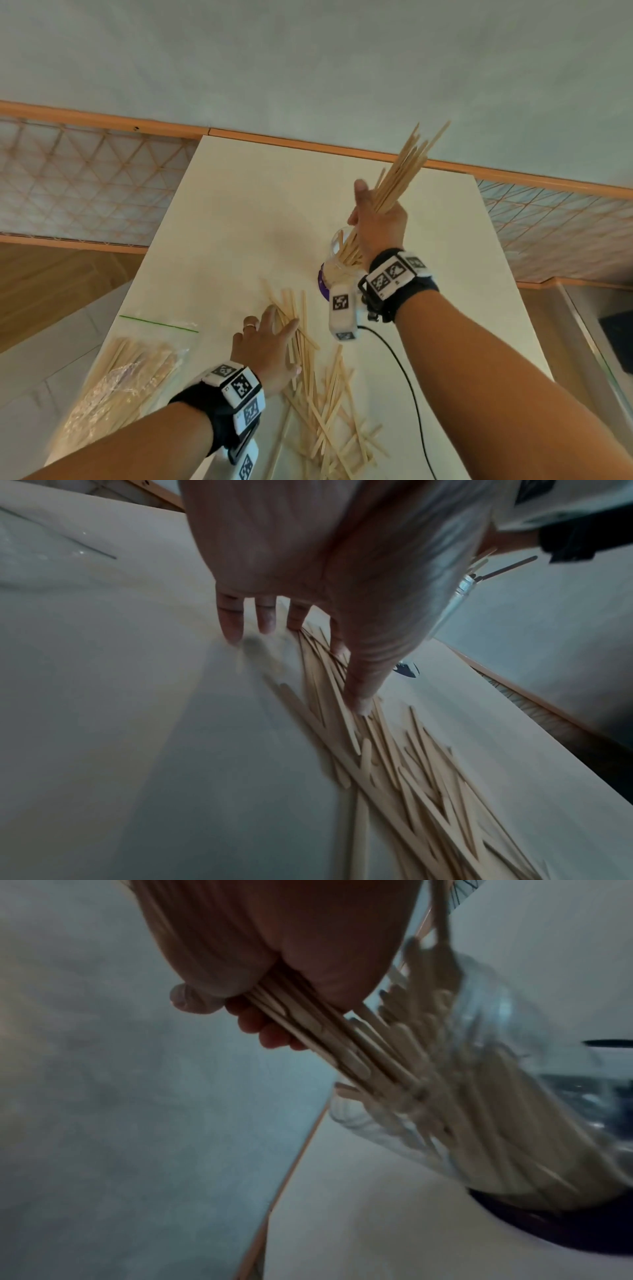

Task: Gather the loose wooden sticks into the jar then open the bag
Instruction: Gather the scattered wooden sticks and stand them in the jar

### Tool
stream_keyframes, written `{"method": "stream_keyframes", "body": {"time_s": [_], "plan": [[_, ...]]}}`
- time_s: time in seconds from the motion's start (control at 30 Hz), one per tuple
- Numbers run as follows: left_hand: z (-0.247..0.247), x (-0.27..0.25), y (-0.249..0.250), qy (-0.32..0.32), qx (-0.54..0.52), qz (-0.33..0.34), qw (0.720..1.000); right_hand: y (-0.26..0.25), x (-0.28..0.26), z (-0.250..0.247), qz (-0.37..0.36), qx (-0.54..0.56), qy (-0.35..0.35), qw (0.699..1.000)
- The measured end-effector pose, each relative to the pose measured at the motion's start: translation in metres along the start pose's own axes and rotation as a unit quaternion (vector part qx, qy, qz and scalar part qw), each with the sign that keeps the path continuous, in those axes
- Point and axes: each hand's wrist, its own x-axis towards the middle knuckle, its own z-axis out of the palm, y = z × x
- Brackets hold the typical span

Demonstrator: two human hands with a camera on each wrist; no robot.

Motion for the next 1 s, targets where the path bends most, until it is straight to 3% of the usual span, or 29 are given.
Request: {"method": "stream_keyframes", "body": {"time_s": [0.2,0.33,0.43,0.5,0.53,0.6,0.7,0.8,0.87,1.0], "plan": [[0.002,0.002,-0.005,0.004,-0.007,0.013,1.0,0.006,0.001,-0.013,-0.054,0.032,-0.009,0.998],[0.003,0.002,-0.006,0.009,-0.005,0.016,1.0,0.014,0.003,-0.015,-0.126,-0.11,-0.056,0.984],[0.002,0.002,-0.007,0.006,-0.002,0.019,1.0,0.025,-0.002,-0.016,-0.227,-0.254,-0.102,0.935],[0.001,0.002,-0.008,0.004,-0.003,0.019,1.0,0.028,-0.001,-0.022,-0.33,-0.342,-0.068,0.877],[0.001,0.002,-0.008,0.002,-0.004,0.019,1.0,0.028,0.001,-0.027,-0.346,-0.389,-0.039,0.853],[0.0,0.002,-0.007,-0.003,-0.009,0.018,1.0,0.029,0.003,-0.037,-0.285,-0.455,-0.008,0.843],[-0.001,0.001,-0.005,-0.004,-0.015,0.017,1.0,0.032,-0.002,-0.04,-0.153,-0.39,-0.064,0.906],[-0.001,0.001,-0.005,-0.008,-0.015,0.016,1.0,0.035,-0.003,-0.027,-0.171,-0.297,-0.081,0.936],[-0.002,0.001,-0.005,-0.014,-0.015,0.017,1.0,0.037,0.002,-0.014,-0.17,-0.339,-0.1,0.92],[-0.005,0.0,-0.006,-0.012,-0.023,0.035,0.999,0.033,0.008,-0.001,-0.176,-0.508,-0.147,0.83]]}}
